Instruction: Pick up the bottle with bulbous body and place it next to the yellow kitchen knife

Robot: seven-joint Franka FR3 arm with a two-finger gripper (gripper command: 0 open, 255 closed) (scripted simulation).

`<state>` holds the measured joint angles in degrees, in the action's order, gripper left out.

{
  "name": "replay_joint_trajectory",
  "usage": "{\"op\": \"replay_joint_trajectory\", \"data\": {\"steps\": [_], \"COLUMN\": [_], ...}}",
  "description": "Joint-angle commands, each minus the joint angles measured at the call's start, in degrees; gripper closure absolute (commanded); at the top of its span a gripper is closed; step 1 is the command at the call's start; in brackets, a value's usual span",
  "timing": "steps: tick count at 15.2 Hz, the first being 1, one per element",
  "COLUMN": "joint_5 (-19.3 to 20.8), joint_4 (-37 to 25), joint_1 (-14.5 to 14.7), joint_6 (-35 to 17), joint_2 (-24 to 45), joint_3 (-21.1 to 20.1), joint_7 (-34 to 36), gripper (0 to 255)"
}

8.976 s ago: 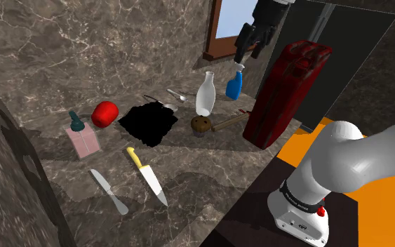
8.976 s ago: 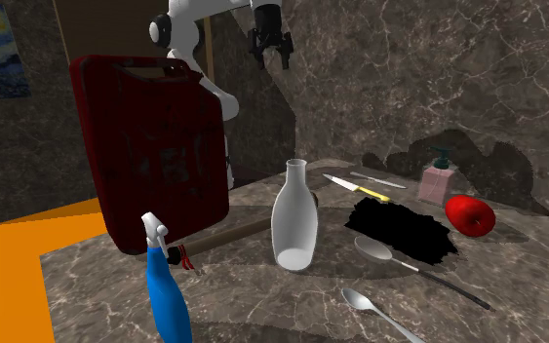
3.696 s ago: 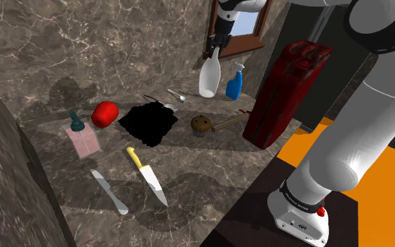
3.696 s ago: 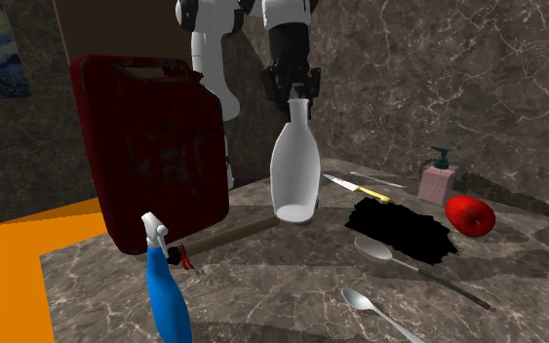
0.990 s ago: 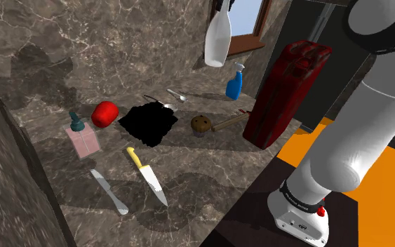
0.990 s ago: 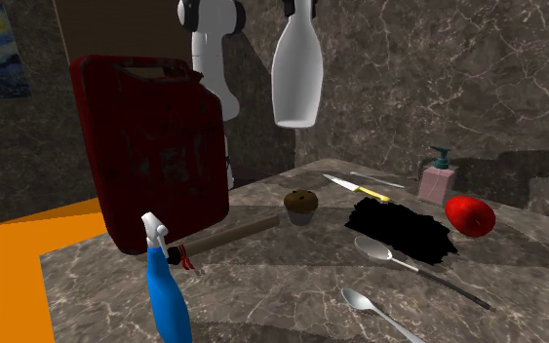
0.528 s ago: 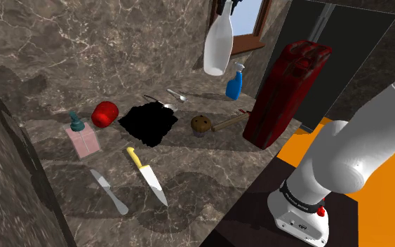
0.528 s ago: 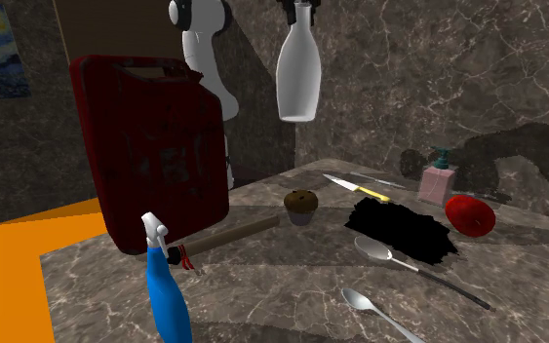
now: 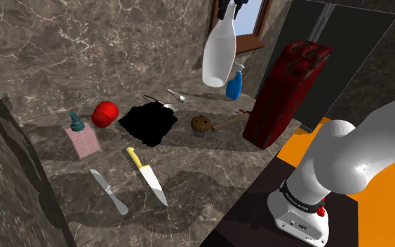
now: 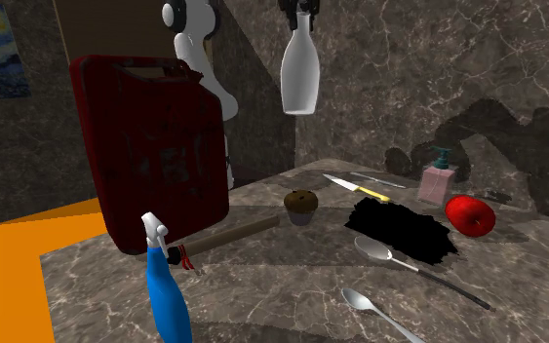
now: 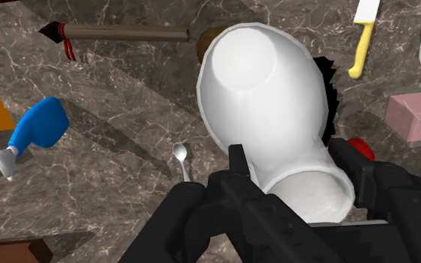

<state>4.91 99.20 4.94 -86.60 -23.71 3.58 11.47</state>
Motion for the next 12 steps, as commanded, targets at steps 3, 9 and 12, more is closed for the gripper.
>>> {"op": "replay_joint_trajectory", "data": {"steps": [3,9,12], "joint_5": [-0.6,-2.71,-4.09], "joint_4": [3.6,6.7,7.35], "joint_1": [1.18,2.93,3.8], "joint_6": [1.38,3.64,4.84], "joint_2": [-4.6,-9.47,-11.17], "joint_3": [-3.92,-10.11,-13.32], "joint_7": [5.03,12.55,16.4], "gripper": [255,255,255]}}
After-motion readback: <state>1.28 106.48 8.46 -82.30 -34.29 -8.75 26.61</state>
